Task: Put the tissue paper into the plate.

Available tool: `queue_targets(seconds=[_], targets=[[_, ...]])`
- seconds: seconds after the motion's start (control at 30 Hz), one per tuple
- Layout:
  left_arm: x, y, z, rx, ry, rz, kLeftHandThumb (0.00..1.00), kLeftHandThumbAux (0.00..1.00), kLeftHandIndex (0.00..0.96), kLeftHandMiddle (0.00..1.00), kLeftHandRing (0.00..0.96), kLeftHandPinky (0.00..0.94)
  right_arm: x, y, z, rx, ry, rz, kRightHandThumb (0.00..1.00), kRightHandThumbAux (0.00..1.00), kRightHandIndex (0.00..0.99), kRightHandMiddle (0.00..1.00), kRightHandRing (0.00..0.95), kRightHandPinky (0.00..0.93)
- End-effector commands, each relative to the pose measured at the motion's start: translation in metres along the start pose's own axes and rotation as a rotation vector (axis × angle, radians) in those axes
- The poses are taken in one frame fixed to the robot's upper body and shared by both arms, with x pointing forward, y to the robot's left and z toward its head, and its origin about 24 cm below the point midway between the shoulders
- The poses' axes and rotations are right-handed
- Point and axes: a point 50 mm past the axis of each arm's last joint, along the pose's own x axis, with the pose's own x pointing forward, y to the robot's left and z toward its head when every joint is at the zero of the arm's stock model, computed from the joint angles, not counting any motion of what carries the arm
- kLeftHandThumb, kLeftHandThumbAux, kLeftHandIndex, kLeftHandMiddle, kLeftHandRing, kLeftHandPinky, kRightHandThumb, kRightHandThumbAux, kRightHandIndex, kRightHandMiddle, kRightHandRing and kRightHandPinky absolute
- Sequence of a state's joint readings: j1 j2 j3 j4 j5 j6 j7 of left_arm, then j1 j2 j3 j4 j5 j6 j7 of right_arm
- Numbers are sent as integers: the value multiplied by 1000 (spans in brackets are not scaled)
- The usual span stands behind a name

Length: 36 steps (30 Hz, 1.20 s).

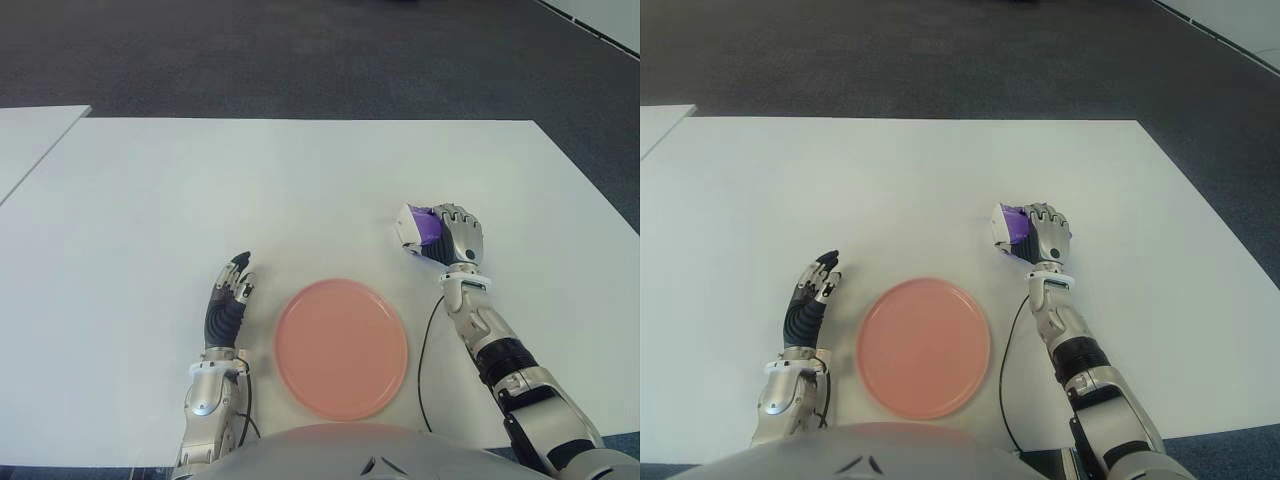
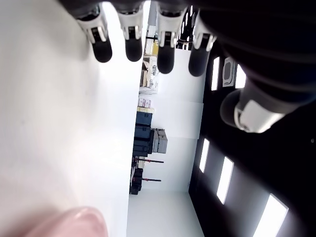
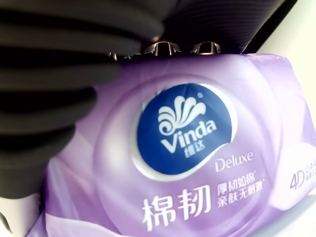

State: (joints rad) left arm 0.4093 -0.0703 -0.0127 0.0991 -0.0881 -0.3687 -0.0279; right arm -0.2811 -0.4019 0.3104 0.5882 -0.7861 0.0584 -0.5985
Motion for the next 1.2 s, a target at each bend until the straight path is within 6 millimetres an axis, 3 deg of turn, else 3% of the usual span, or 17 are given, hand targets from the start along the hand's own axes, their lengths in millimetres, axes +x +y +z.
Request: queue_targets(seconds=[0.03,0.8,0.97,1.2], targets=[[-10,3,-21,-6,129,30,145,502,196,142,87,75,-26,26,-13,-23,53,158,136,941,680,772,728,745],[-10,10,-20,-13,123,48,154,518,183,143,90,84,-31,26,-9,-33,20,138,167,929,695,784,738,749],[-11,12,-22,-9,148,51,145,521,152,126,77,63,-28,17,-5,-41,-15,104,163,930,693,782,739,750],[-11,13,-22,-23,143,48,148,543,162,149,107,121,-23,-1,2,-53,-82,32,164,927,695,791,754,765]])
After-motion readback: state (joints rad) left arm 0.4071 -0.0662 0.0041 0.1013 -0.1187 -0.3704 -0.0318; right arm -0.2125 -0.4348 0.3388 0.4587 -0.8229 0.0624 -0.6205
